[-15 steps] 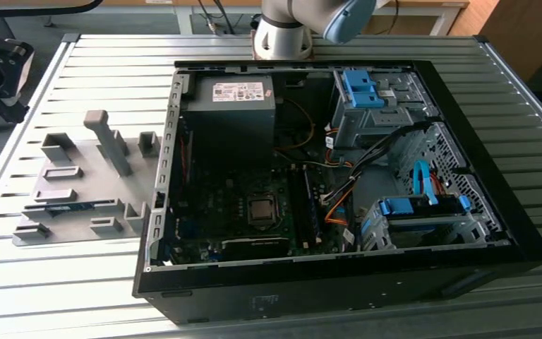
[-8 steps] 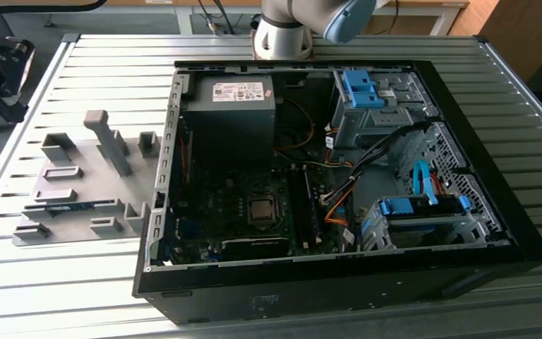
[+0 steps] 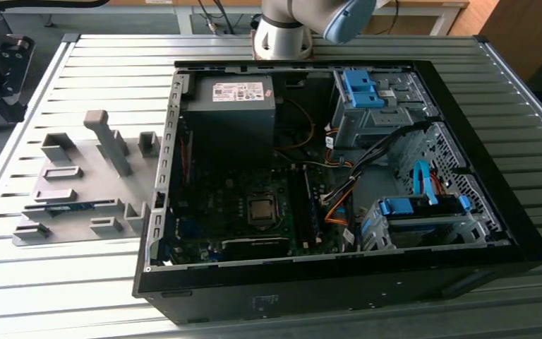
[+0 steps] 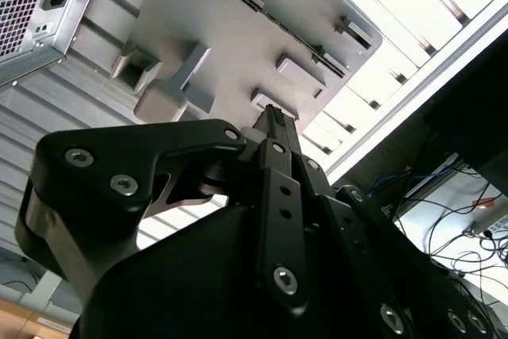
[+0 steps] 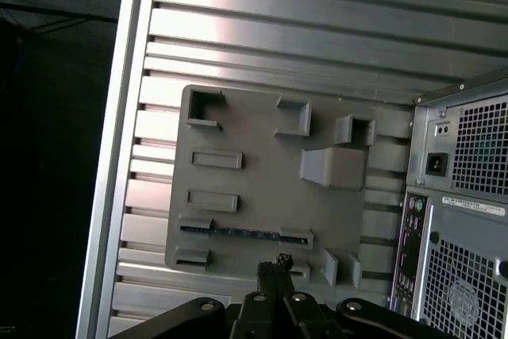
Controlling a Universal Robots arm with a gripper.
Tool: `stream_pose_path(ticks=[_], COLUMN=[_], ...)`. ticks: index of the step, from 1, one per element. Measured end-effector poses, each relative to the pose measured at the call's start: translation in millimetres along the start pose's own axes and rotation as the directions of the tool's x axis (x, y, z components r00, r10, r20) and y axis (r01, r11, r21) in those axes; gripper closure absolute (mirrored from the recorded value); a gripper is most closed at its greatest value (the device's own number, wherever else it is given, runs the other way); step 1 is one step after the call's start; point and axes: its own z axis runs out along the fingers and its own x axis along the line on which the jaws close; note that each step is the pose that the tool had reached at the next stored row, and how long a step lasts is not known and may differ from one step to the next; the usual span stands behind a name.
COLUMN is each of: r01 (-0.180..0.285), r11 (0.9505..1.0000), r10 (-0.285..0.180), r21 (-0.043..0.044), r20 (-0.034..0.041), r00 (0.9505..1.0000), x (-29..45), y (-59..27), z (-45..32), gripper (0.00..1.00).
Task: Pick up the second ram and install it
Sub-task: 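Pick up the second ram and move it above second insertion slot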
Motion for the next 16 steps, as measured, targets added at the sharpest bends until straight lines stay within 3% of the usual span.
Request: stream_pose_path(ticks=[9, 13, 16], r01=[0.005, 0.057, 0.11], r11=[1.0, 0.9984, 0.9939], r10=[-0.005, -0.057, -0.11], r21=[-0.0002, -0.0015, -0.0028], r20=[-0.0001, -0.0013, -0.0023], r00=[1.0, 0.9984, 0.9939], x=[0.0, 0.0, 0.0], y=[0.0, 0.0, 0.0], z=[0.0, 0.0, 0.1], gripper=[0.89, 0.89, 0.89])
